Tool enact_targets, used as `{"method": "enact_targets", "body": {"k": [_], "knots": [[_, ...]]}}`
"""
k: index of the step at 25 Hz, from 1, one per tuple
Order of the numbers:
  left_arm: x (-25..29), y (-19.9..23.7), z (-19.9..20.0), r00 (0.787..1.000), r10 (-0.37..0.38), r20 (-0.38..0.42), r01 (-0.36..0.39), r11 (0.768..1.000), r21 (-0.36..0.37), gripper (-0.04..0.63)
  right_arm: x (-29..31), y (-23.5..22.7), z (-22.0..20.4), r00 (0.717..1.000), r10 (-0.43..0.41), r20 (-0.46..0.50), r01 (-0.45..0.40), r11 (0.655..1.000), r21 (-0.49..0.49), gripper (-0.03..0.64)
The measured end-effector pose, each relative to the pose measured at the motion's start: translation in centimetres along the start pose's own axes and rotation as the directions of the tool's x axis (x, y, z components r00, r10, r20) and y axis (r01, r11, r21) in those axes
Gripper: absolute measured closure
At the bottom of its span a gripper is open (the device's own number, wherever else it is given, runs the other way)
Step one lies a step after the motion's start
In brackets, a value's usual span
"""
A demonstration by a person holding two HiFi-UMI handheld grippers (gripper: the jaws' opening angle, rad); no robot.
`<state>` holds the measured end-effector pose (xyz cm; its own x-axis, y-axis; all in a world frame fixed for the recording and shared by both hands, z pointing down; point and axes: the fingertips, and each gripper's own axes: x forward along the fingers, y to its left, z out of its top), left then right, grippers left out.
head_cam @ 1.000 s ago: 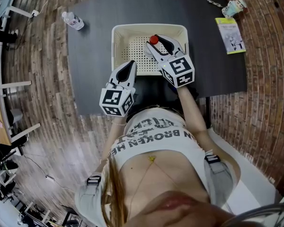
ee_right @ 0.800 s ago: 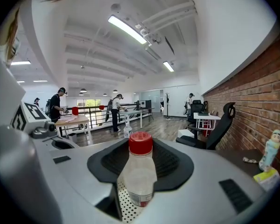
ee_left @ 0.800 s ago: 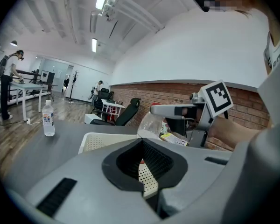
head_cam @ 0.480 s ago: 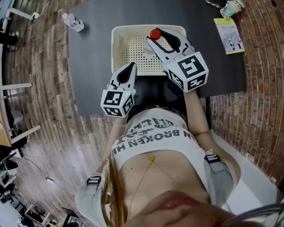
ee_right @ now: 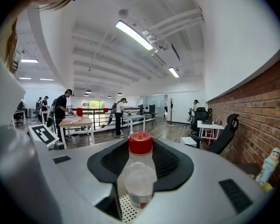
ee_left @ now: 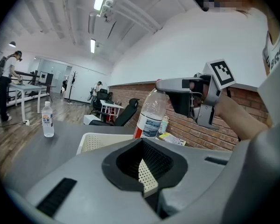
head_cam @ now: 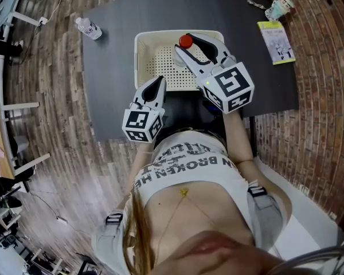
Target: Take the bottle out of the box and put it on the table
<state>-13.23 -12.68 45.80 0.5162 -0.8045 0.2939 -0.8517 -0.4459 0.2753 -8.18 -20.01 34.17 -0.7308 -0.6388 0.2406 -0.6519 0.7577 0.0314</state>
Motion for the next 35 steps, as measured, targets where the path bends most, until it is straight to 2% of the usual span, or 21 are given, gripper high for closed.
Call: {"method": "enact_targets", "body": {"k": [22, 35], "knots": [[0.2, -1.1, -0.7, 1.0, -0.019, -0.02, 0.019, 1.0, 0.006, 0.591, -1.0, -0.3, -0.5, 1.0, -0.006, -0.009, 0.006, 1.0, 0.007, 0.465], [1.1, -2.9, -1.5, 0.999, -0.024, -0.039, 0.024, 1.0, -0.008, 0.591, -5.1, -4.8, -1.1, 0.994, -0.107, -0.003, 0.107, 0.994, 0.03, 0.465]]}}
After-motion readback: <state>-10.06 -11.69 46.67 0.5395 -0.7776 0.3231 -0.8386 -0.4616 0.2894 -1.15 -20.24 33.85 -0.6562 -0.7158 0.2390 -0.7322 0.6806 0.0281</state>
